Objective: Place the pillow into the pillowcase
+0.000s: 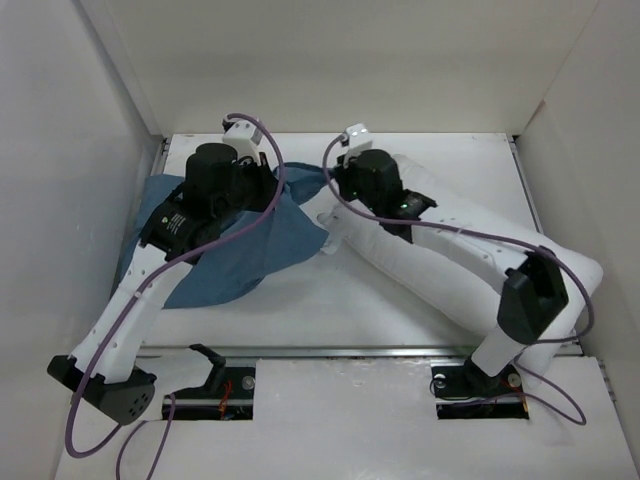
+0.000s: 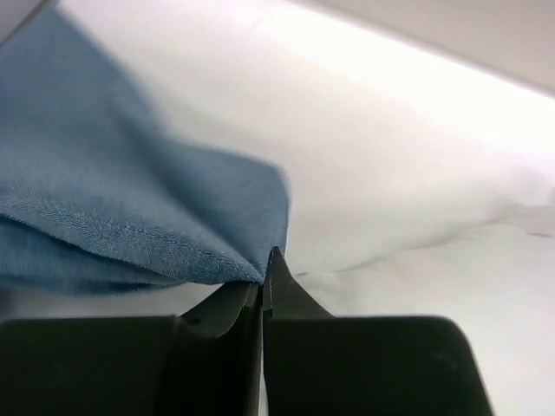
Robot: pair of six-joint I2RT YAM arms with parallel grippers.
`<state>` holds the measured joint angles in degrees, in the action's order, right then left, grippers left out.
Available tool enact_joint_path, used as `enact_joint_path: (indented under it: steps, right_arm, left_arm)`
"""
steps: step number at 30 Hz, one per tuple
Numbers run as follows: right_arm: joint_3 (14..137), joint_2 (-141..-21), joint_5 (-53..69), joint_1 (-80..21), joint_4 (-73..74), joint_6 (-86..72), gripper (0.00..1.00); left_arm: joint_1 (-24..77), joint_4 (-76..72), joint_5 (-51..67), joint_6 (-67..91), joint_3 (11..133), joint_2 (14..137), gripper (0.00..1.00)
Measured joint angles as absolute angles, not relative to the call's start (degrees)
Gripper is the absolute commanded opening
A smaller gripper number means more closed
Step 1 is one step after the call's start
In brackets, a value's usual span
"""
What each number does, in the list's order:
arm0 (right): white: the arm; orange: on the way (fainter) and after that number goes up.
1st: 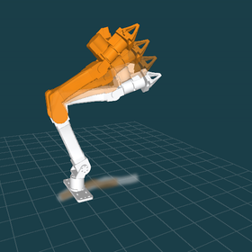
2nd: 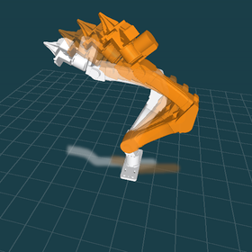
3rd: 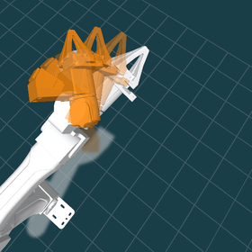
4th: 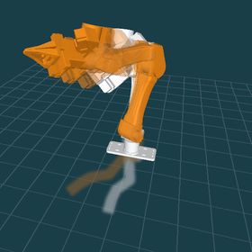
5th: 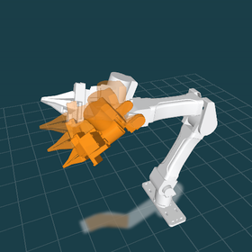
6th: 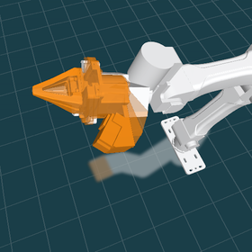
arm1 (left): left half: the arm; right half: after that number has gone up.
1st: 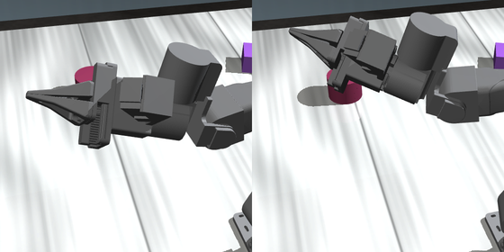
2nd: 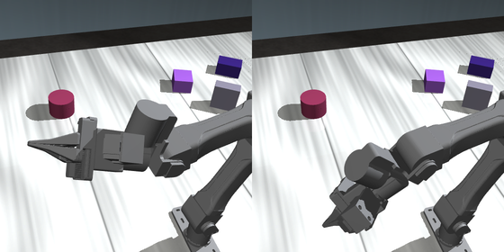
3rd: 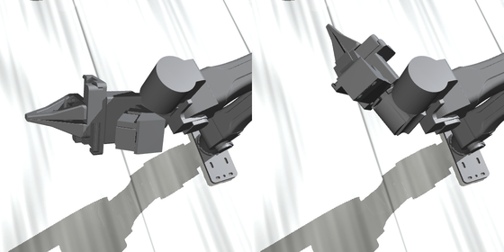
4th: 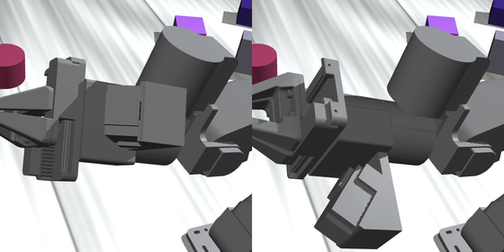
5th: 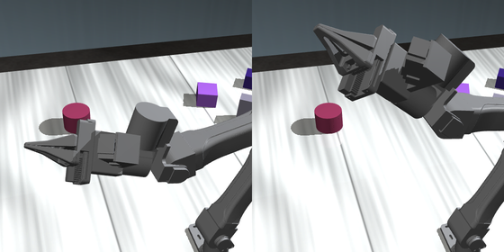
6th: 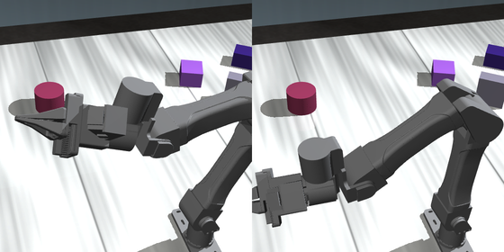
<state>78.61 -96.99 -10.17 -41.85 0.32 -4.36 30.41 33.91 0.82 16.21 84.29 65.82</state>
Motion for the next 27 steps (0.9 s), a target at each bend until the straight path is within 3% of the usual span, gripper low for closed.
enact_joint_path:
  steps: [5,11,12,14,15,16,19,20,23,25,27]
  right_arm:
    - [78.56,-87.7,-18.57,-33.93,1.89,-4.8,0.0]
    - [78.54,-83.7,-22.35,-25.8,3.62,-4.08,0.0]
    - [78.52,-84.07,-23.31,-25.26,3.84,-3.75,0.0]
    - [78.54,-85.62,-25.74,-24.32,4.69,-3.31,0.03]
    - [78.63,-86.83,-27.44,-23.97,5.17,-3.31,0.03]
    - [78.7,-87.99,-29.23,-23.57,5.89,-3.31,0.07]
    - [79.02,-91.46,-34.26,-22.13,9.85,-4.43,0.17]
    - [79.13,-92.16,-35.22,-21.45,11.27,-4.93,0.31]
    - [79.55,-92.47,-36.73,-19.49,14.74,-7.05,0.58]
    - [80.18,-92.14,-37.08,-18.37,15.46,-8.12,0.67]
    - [80.29,-91.29,-36.97,-18.06,16.36,-9.17,0.7]
  left_arm:
    - [30.35,30.76,7.2,14.33,83.22,67.42,0.01]
    - [31.94,23.09,19.68,12.16,83.22,77.95,0.01]
    - [32.45,22.85,20.95,11.73,83.4,80.38,0.04]
    - [33.65,22.92,23.2,10.76,83.68,85.45,0.27]
    - [34.2,23.22,24.32,10.0,83.92,87.74,0.33]
    - [34.74,23.64,25.34,9.69,84.01,89.73,0.43]
    - [35.86,25.02,26.89,8.78,84.01,93.01,0.5]
    - [36.14,25.5,26.76,8.67,84.01,93.27,0.5]
    - [36.51,26.85,24.56,8.49,85.56,93.25,0.51]
    - [36.53,27.81,22.17,8.38,87.79,93.36,0.54]
    - [36.64,29.02,19.33,8.25,91.55,94.06,0.62]
